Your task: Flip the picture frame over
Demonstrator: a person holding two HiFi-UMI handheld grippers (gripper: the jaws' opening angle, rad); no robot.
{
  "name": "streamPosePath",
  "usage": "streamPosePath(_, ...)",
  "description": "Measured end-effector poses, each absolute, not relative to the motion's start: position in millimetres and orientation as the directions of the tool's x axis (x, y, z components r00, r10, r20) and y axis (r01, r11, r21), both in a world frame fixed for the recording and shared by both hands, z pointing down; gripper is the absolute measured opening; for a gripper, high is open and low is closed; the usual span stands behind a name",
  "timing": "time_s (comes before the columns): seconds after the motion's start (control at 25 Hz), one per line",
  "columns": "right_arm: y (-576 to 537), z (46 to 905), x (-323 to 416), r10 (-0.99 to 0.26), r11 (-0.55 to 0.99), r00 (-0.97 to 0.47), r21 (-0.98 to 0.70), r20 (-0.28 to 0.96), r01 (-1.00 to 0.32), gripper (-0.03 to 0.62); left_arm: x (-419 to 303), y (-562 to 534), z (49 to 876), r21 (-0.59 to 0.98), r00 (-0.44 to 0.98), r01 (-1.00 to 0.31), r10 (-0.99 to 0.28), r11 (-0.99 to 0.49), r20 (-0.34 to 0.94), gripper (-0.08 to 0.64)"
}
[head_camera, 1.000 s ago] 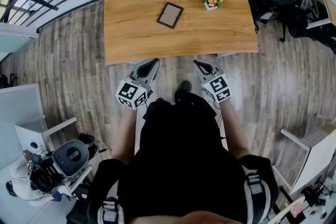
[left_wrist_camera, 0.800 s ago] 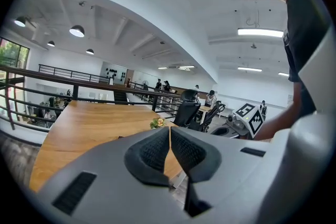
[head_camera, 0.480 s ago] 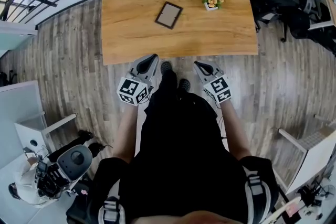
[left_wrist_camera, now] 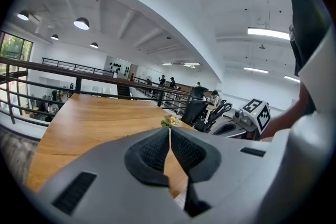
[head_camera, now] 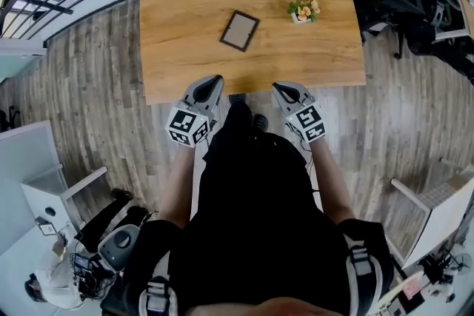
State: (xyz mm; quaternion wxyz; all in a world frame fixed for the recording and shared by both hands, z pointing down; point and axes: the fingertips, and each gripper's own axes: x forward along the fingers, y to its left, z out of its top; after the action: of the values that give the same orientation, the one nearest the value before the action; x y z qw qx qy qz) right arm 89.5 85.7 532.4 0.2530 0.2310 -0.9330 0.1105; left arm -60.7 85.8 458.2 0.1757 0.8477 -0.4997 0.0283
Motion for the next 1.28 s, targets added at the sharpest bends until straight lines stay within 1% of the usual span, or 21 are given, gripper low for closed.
streamPosePath(0.2,60,538,73,-0.374,0.866,-0.759,-0.092,0.533,-0.492,0.008,-67,65,473,0.246,0.525,-0.848,-0.81,-0.47,0.262,0.026)
streamPosePath(0.44,28,547,56,-0.382,0.857,-0.739,-0.086,0.555,-0.507,0.008,-75,35,500,0.259,0.549,-0.834,-0.779,-0.487,0.304,0.026)
streamPosePath(0.8,-9,563,38,-0.437,0.82,-0.691,-0.061,0.576,-0.569,0.008,-97,-17,533,0.25,0.574,-0.819,-0.749,-0.517,0.331,0.026)
streamPosePath(0.96,-19,566,36,-0.44,0.814,-0.688,-0.066,0.578,-0.577,0.008,-91,-36,550,0.235,0.594,-0.803,-0.71,-0.547,0.378,0.026)
streamPosePath(1.12,-27,571,30,-0.43,0.802,-0.685,-0.1,0.588,-0.589,0.008,-98,-47,569,0.23,0.576,-0.815,-0.702,-0.531,0.42,0.028)
streamPosePath(1.28,-36,581,23,-0.414,0.818,-0.701,-0.1,0.581,-0.566,0.008,-102,-59,587,0.232,0.541,-0.839,-0.716,-0.492,0.441,0.028)
